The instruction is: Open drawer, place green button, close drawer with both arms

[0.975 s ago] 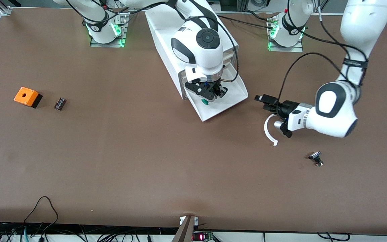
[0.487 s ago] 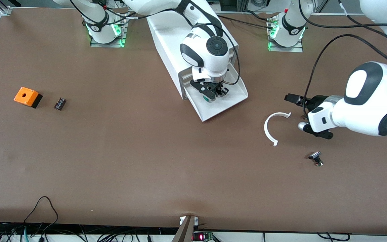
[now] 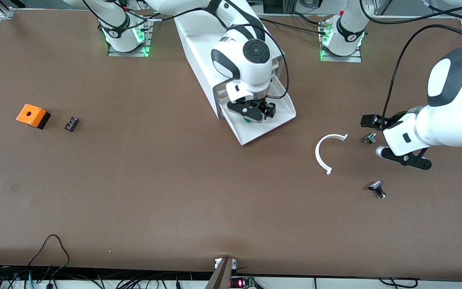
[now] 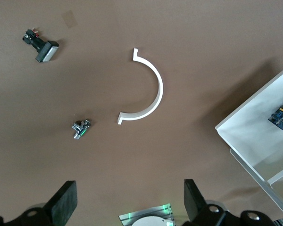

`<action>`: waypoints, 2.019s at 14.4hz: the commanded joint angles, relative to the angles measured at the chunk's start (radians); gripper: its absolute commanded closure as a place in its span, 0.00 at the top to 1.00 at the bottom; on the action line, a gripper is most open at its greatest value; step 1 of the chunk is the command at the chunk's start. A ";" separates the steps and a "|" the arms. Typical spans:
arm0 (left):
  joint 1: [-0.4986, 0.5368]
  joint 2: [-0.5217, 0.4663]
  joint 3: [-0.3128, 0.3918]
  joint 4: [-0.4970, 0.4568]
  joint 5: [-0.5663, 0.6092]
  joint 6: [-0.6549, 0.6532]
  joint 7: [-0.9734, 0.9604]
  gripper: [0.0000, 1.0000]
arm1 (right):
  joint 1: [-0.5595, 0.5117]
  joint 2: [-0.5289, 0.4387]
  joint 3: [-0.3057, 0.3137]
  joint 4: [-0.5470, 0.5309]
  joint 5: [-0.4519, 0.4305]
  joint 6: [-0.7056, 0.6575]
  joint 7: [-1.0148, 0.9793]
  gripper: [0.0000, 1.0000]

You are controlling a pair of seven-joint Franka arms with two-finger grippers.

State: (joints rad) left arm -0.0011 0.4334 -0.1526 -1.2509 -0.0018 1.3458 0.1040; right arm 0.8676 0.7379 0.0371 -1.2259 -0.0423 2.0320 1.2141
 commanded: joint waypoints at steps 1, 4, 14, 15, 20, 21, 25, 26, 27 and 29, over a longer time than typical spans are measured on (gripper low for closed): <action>-0.007 0.042 0.008 0.065 0.023 -0.016 0.000 1.00 | -0.134 -0.095 -0.005 0.009 0.010 -0.084 -0.308 1.00; -0.022 0.056 0.002 0.050 0.022 -0.001 -0.035 1.00 | -0.234 -0.169 -0.011 -0.004 0.007 -0.101 -0.534 1.00; -0.094 0.065 -0.173 -0.459 -0.012 0.642 -0.877 0.98 | -0.312 -0.370 -0.322 -0.087 0.015 -0.361 -1.014 1.00; -0.127 0.061 -0.173 -0.525 -0.012 0.729 -0.921 0.97 | -0.327 -0.382 -0.338 -0.090 0.056 -0.407 -1.040 1.00; -0.229 0.070 -0.174 -0.651 -0.010 0.981 -1.090 0.97 | -0.470 -0.454 -0.309 -0.090 0.125 -0.486 -1.130 1.00; -0.249 0.067 -0.176 -0.657 -0.010 0.975 -1.110 0.97 | -0.545 -0.477 -0.239 -0.093 0.118 -0.499 -1.130 1.00; -0.350 0.068 -0.179 -0.676 -0.018 0.969 -1.233 0.98 | -0.758 -0.598 -0.019 -0.171 0.021 -0.515 -1.119 1.00; -0.371 0.067 -0.185 -0.685 -0.024 0.966 -1.266 0.98 | -0.778 -0.632 0.003 -0.202 0.007 -0.516 -1.113 1.00; -0.375 0.067 -0.206 -0.687 -0.024 0.948 -1.280 0.98 | -0.777 -0.665 0.003 -0.233 0.005 -0.524 -1.110 1.00; -0.373 0.067 -0.249 -0.687 -0.024 0.916 -1.284 0.98 | -0.776 -0.727 0.006 -0.311 0.004 -0.520 -1.072 1.00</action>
State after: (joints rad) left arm -0.3733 0.5324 -0.3716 -1.9106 -0.0167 2.2950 -1.1620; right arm 0.1101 0.1071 0.0121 -1.4099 -0.0217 1.4959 0.1066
